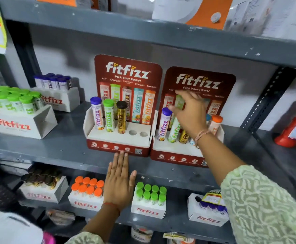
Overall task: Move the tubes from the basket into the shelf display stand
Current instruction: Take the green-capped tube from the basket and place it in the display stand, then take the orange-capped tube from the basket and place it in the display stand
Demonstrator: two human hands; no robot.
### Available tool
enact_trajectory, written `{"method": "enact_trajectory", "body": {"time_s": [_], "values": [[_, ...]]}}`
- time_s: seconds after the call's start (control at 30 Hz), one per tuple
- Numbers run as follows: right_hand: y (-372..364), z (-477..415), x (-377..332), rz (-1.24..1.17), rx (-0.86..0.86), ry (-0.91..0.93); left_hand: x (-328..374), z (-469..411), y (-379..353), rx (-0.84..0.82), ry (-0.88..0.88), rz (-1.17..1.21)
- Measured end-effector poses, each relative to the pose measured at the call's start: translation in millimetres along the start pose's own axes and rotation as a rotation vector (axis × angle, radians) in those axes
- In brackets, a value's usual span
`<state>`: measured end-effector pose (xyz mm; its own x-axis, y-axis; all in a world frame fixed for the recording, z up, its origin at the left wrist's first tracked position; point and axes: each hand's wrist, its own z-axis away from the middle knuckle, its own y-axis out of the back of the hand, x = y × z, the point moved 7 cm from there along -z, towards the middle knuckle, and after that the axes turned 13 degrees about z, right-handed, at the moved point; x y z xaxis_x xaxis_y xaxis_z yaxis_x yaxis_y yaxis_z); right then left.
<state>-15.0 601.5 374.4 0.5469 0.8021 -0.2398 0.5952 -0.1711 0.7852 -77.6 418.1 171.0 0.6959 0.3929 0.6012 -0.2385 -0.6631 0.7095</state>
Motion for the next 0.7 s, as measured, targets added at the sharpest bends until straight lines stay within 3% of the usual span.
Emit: {"method": "enact_trajectory", "body": {"time_s": [0.03,0.1,0.23,0.37,0.5,0.7], "values": [[-0.9,17.8,-16.5,-0.073,0.11,0.038,-8.9,7.0,12.7,0.046,0.006,-0.002],[-24.1,56.5,-54.1,-0.21,0.124,0.159,-33.2,25.0,38.2,0.122,0.057,-0.02],[-103.6,129.2,-126.9,-0.393,-0.156,0.31,-102.2,89.0,88.1,0.249,0.309,-0.093],[-174.6,202.4,-206.1,-0.388,-0.521,0.489,-170.0,183.9,125.6,0.323,0.627,-0.155],[-219.2,264.9,-276.7,-0.37,-0.731,0.678,-218.6,274.1,145.2,0.345,0.893,-0.187],[-291.2,356.9,-370.6,-0.389,-1.092,0.749,-261.1,367.8,149.6,0.372,1.154,-0.245]]}}
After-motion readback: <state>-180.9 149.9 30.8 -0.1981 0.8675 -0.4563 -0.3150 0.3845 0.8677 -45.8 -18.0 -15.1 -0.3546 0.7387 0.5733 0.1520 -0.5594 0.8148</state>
